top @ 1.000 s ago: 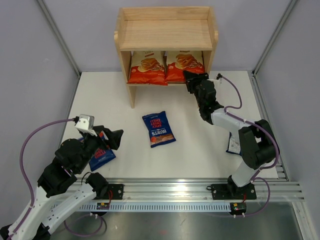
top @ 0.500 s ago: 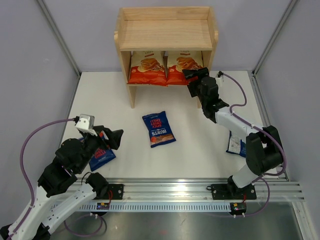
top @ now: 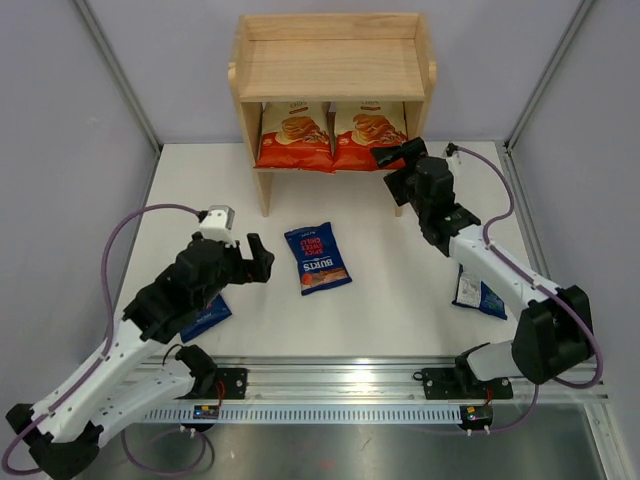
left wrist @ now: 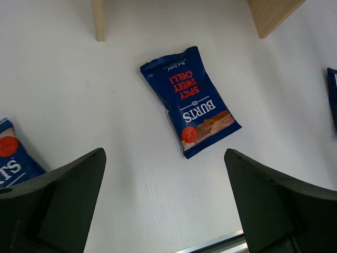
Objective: Place and organize the chips bags onto the shelf
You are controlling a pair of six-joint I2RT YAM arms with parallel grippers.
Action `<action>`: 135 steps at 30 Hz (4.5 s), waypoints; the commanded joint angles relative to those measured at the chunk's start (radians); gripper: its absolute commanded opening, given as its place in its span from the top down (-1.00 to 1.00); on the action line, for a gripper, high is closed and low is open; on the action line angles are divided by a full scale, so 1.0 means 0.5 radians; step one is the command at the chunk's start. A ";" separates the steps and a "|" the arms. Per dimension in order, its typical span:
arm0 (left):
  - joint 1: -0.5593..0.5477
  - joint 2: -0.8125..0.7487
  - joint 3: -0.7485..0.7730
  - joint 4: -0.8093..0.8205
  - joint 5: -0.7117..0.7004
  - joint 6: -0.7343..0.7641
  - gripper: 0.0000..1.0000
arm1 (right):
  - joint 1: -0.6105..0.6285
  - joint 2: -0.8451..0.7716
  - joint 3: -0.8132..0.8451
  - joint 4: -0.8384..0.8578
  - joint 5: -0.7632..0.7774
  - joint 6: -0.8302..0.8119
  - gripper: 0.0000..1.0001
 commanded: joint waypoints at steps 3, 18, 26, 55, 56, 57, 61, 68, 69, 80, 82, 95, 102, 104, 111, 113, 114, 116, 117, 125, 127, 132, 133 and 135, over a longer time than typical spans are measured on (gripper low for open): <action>0.074 0.302 -0.113 0.492 0.285 -0.229 -0.98 | -0.010 -0.389 -0.099 -0.123 -0.060 -0.412 -0.99; 0.479 1.510 -0.174 1.305 0.800 -0.481 -0.82 | -0.013 -1.530 -0.593 -0.559 -0.995 -1.053 -0.99; 0.571 1.919 -0.079 1.492 0.924 -0.511 -0.59 | -0.013 -1.767 -0.575 -0.765 -1.185 -1.109 -0.98; 0.547 1.230 -0.785 2.517 0.924 -1.244 1.00 | 0.073 -0.893 -1.756 1.315 -1.459 -0.339 -0.79; 0.547 1.156 -0.788 2.526 0.927 -1.263 1.00 | 0.100 -0.838 -1.762 1.428 -1.413 -0.345 -0.79; 0.538 1.110 -0.797 2.517 0.924 -1.284 1.00 | 0.195 -0.740 -1.753 1.481 -1.388 -0.375 -0.79; 0.507 0.892 -0.788 2.468 0.893 -1.407 1.00 | 0.428 -0.534 -1.680 1.610 -1.284 -0.528 -0.79; 0.421 0.558 -0.540 2.232 0.911 -1.432 1.00 | 0.521 -0.279 -1.646 2.005 -1.256 -0.767 -0.76; 0.403 0.515 -0.506 2.150 0.923 -1.414 1.00 | 0.521 -0.285 -1.618 2.000 -1.259 -0.805 -0.76; 0.246 0.257 -0.401 2.154 0.958 -1.628 1.00 | 0.521 -0.558 -1.385 1.760 -1.253 -1.170 -0.78; 0.173 0.193 -0.447 2.244 0.854 -1.720 1.00 | 0.521 -0.522 -1.379 1.907 -1.259 -1.106 -0.74; -0.223 0.094 -0.597 2.465 0.310 -1.926 1.00 | 0.690 -0.209 -1.311 2.794 -1.327 -0.894 -0.49; -0.279 0.036 -0.668 2.394 0.101 -1.996 1.00 | 0.742 -0.261 -1.281 2.886 -1.155 -0.906 -0.06; -0.279 0.039 -0.671 2.370 0.092 -2.015 1.00 | 0.745 -0.276 -1.268 2.886 -1.078 -0.891 0.08; -0.282 -0.038 -0.665 2.155 -0.012 -2.033 1.00 | 0.745 -0.328 -1.241 2.862 -0.977 -0.888 0.15; -0.282 -0.075 -0.653 2.039 -0.067 -2.024 1.00 | 0.745 -0.337 -1.219 2.846 -0.983 -0.863 0.14; -0.282 -0.078 -0.638 1.996 -0.098 -2.018 1.00 | 0.745 -0.340 -1.216 2.840 -0.992 -0.860 0.11; -0.282 -0.093 -0.628 1.907 -0.116 -2.024 1.00 | 0.745 -0.350 -1.207 2.834 -0.992 -0.842 0.11; -0.282 -0.102 -0.628 1.900 -0.126 -2.015 1.00 | 0.745 -0.353 -1.204 2.828 -0.995 -0.833 0.15; -0.282 -0.093 -0.430 1.649 -0.224 -1.737 1.00 | 0.745 -0.478 -1.137 2.568 -1.060 -0.716 0.50; -0.282 -0.087 -0.355 1.533 -0.267 -1.632 1.00 | 0.745 -0.576 -1.124 2.354 -1.103 -0.719 0.66; -0.282 -0.087 -0.211 1.422 -0.337 -1.334 1.00 | 0.745 -0.809 -1.038 1.811 -1.158 -0.811 0.78; -0.282 -0.087 -0.196 1.391 -0.350 -1.300 1.00 | 0.745 -0.880 -1.020 1.603 -1.167 -0.869 0.79; -0.279 -0.078 -0.150 1.370 -0.371 -1.214 1.00 | 0.745 -0.932 -0.971 1.354 -1.158 -0.921 0.84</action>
